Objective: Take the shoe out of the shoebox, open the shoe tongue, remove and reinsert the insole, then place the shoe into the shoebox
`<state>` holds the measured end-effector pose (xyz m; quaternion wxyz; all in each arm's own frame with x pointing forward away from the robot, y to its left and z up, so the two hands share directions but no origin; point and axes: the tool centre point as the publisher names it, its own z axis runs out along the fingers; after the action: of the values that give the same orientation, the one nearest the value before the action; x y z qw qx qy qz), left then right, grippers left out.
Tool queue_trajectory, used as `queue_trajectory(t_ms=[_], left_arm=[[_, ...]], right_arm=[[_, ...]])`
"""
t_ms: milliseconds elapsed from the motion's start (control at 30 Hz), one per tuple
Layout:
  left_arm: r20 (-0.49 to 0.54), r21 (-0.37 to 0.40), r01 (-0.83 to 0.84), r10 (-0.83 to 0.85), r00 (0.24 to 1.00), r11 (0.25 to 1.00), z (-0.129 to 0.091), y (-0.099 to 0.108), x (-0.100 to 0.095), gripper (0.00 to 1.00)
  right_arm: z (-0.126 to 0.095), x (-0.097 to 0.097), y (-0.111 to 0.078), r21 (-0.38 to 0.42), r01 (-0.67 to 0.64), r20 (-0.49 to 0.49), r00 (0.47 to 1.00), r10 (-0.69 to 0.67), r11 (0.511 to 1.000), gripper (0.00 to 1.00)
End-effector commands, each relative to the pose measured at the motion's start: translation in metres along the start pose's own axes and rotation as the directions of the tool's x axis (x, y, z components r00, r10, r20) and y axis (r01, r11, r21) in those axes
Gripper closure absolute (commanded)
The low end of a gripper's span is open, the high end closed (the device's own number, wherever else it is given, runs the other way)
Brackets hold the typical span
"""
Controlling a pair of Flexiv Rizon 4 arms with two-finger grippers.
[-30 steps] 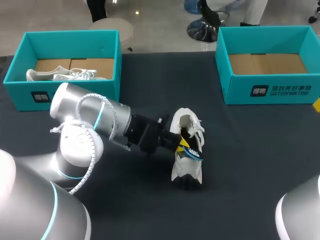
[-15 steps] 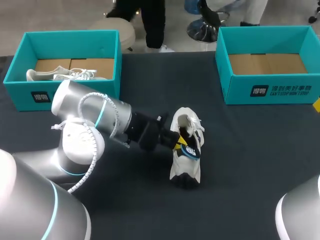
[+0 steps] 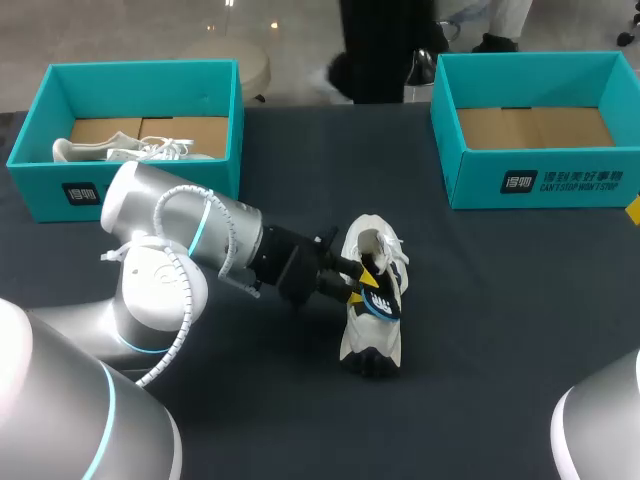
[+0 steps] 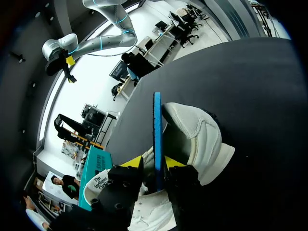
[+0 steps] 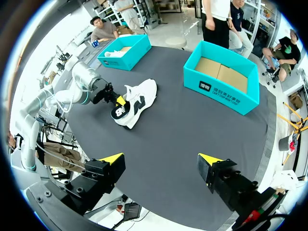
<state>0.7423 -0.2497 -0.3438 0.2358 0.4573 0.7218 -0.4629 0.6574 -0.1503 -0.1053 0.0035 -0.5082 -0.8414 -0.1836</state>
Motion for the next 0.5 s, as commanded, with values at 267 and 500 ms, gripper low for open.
queue_trajectory(t_ms=[267,500], left_arm=[[0.011,0.017,-0.013,0.013,1.000,1.000,-0.0041,-0.0137,0.0011,1.00],[-0.010,0.014,-0.031,0.031,0.999,0.999,0.0000,-0.0072,0.0026,1.00]], right_arm=[[0.0001,-0.0013,0.0029,0.007,0.000,-0.002,1.000,0.000,1.000,0.00],[0.0001,-0.0013,0.0029,0.007,0.000,-0.002,1.000,0.000,1.000,0.00]])
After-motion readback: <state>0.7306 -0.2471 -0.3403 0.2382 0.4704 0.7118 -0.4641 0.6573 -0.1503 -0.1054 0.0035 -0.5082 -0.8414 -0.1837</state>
